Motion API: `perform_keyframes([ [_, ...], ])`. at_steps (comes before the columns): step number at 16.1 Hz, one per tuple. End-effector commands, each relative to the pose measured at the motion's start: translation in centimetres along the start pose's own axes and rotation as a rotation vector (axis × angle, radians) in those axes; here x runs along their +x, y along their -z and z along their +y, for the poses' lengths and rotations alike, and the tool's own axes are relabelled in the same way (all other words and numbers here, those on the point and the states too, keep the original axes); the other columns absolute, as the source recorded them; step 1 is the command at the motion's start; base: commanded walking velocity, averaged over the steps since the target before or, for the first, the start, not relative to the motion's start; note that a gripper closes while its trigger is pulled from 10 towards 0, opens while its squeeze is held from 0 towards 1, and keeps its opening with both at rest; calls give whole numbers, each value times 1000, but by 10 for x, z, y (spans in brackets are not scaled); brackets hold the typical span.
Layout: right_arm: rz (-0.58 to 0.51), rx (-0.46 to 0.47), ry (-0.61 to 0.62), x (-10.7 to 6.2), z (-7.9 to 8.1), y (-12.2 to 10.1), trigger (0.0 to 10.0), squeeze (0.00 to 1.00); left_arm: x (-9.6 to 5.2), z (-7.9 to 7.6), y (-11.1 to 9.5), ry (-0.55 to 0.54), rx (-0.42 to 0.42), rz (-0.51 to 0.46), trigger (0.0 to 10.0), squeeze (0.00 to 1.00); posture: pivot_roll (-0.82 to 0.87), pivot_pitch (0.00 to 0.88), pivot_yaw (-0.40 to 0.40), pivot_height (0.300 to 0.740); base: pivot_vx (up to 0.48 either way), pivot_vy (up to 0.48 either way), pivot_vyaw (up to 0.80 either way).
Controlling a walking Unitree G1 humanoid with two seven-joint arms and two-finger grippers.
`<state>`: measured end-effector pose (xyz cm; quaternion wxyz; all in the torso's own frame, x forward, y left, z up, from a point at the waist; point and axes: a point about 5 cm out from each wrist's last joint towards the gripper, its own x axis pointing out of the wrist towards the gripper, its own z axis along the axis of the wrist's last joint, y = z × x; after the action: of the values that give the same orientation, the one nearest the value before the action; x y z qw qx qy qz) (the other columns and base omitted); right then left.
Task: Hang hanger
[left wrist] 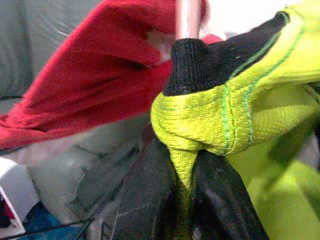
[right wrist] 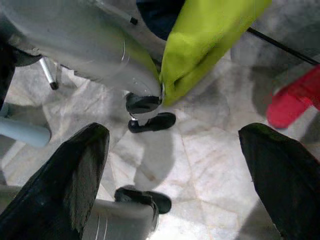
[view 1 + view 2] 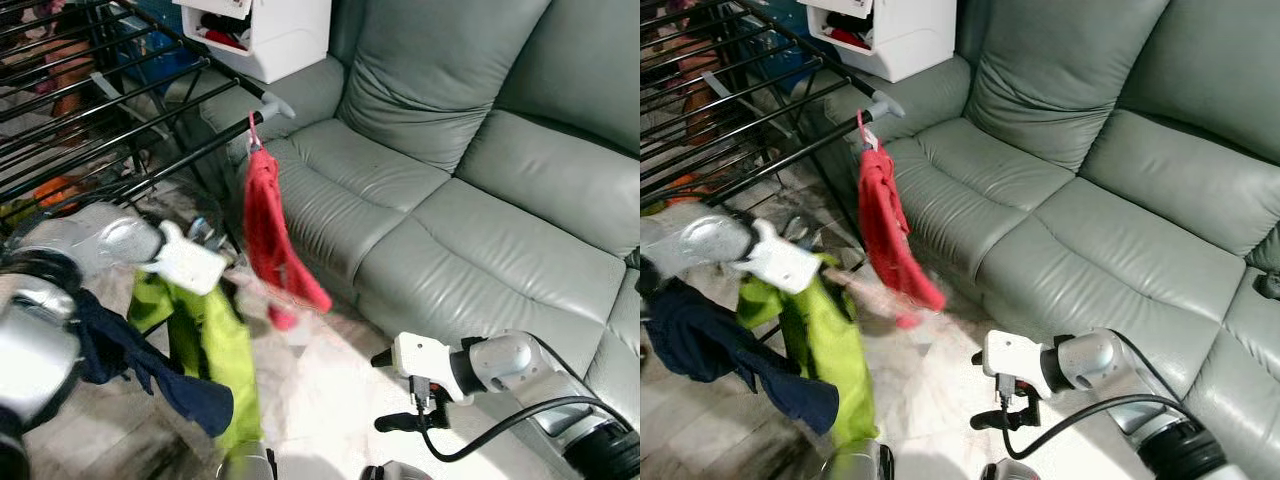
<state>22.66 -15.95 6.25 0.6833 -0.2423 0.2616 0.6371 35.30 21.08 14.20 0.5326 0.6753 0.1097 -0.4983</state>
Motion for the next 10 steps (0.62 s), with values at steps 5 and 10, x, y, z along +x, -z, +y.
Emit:
perform_keyframes([
  [5, -87, 30, 147, 2, -12, -10, 10000, 0, -8, 26, -2, -170, -261, -111, 0, 0, -28, 34, 44, 740, 0, 0, 0],
  [10, -331, 244, 542, 5, -49, -30, 10000, 0, -10, 39, -8, -223, -466, -266, 0, 0, -33, 35, 41, 740, 0, 0, 0],
])
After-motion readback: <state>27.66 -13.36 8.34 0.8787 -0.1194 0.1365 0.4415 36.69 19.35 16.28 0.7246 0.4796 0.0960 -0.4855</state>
